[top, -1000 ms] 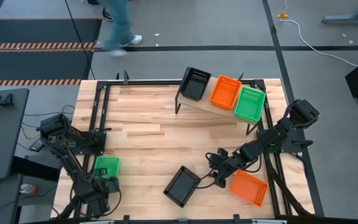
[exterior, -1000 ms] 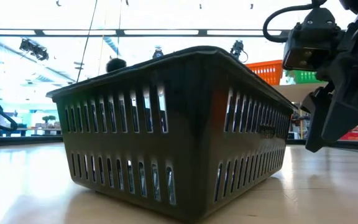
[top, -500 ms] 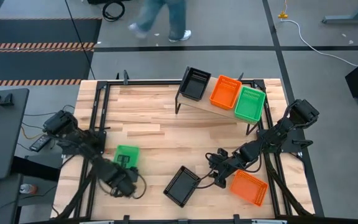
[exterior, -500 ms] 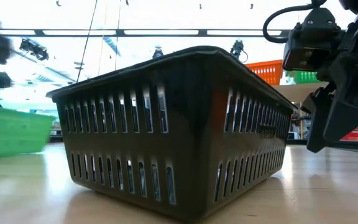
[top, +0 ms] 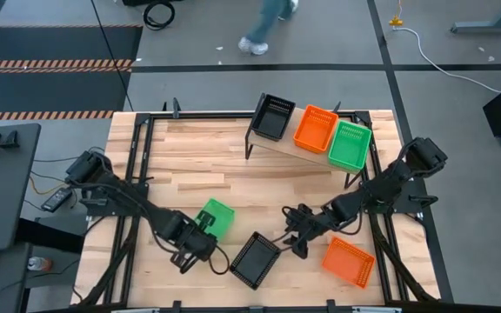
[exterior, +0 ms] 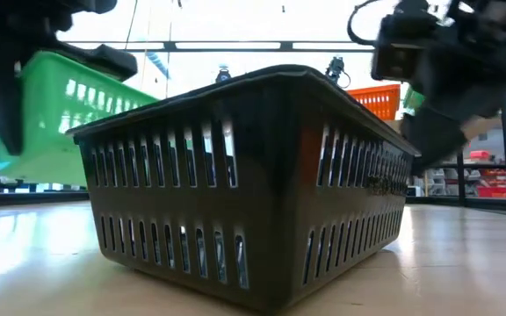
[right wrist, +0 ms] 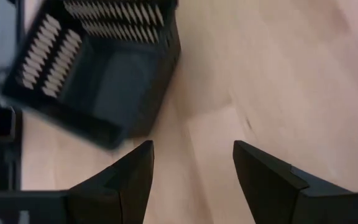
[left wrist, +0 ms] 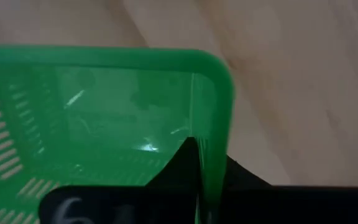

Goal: Stack baskets on shelf by color
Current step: Stack the green bin on top of the stacked green bins on the shelf

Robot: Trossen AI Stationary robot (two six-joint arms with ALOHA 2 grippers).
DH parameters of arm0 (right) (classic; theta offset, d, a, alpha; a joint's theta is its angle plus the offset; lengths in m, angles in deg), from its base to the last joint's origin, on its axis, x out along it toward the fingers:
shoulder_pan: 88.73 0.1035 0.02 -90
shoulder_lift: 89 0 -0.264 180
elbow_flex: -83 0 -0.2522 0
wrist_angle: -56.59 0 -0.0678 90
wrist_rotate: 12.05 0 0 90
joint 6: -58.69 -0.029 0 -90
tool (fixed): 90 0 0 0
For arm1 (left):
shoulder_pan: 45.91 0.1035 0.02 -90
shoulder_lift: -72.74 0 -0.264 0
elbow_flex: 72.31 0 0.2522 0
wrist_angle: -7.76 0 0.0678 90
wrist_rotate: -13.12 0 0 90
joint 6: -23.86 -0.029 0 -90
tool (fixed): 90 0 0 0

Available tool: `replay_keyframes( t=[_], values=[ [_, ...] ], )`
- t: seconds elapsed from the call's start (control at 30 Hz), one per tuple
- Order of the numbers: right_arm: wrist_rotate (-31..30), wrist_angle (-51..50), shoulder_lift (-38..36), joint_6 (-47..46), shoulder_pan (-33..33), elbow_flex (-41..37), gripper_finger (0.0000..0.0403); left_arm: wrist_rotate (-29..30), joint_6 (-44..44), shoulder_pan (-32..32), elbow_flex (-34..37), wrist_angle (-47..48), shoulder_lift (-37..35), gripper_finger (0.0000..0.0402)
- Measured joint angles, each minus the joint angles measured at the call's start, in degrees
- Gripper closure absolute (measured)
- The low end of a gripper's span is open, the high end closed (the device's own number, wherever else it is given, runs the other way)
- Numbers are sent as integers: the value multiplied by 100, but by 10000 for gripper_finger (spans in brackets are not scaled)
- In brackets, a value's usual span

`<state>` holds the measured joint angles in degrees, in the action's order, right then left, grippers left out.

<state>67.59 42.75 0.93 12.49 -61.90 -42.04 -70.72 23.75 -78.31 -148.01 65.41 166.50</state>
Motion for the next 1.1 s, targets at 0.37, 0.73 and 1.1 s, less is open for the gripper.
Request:
replay_keyframes(
  t=[0.37, 0.73, 1.1],
  values=[
    [124, -1537, 0, 845, -1053, 1751, 177, 37, -1280, 196, 4, -251, 210, 401],
    [60, -2662, 5, 1086, -1357, 2676, 180, 482, -2103, 468, -601, -161, 710, 400],
    [152, -2565, 478, 900, -1427, 2672, 180, 696, -2537, 598, -1561, 353, 1378, 399]
  ],
)
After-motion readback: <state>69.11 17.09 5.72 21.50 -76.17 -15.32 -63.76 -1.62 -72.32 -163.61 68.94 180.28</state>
